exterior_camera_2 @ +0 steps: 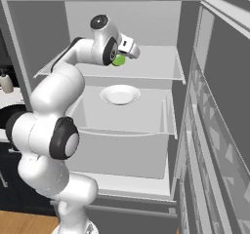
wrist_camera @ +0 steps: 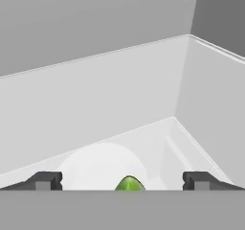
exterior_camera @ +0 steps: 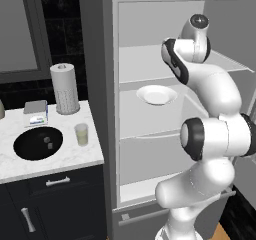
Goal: Grab a lemon wedge from the fridge and one ice cube from the ice bowl, and put them in the glass of lemonade.
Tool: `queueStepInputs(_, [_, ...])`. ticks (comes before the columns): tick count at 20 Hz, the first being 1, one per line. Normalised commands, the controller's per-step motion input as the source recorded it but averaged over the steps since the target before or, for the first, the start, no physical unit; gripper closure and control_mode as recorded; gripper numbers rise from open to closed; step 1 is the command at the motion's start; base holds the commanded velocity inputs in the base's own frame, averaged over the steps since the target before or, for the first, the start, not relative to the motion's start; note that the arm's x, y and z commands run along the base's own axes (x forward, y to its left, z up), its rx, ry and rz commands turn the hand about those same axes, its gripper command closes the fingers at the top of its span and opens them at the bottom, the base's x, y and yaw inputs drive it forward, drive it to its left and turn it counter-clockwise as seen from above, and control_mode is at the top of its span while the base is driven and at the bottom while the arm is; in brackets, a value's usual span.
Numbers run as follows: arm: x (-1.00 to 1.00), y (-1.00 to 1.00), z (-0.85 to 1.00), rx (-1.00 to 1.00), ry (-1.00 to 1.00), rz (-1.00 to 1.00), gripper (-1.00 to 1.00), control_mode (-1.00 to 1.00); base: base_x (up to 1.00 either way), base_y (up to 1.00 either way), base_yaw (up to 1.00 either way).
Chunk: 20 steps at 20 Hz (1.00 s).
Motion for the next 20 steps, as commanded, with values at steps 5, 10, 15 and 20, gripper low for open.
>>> queueStepInputs(5, [-0.06, 0.01, 0.20, 0.00, 0.00, 0.00, -1.00, -1.00, 0.00, 0.00, 0.00])
queueStepInputs(10, [-0.46, 0.00, 0.06, 0.00, 0.00, 0.00, -1.00, -1.00, 0.00, 0.00, 0.00])
queueStepInputs(15, [-0.33, 0.00, -0.14, 0.00, -0.02, 0.00, -1.00, -1.00, 0.00, 0.00, 0.00])
queueStepInputs(20, [0.13, 0.05, -0.03, 0.00, 0.00, 0.00, -1.00, -1.00, 0.00, 0.00, 0.00])
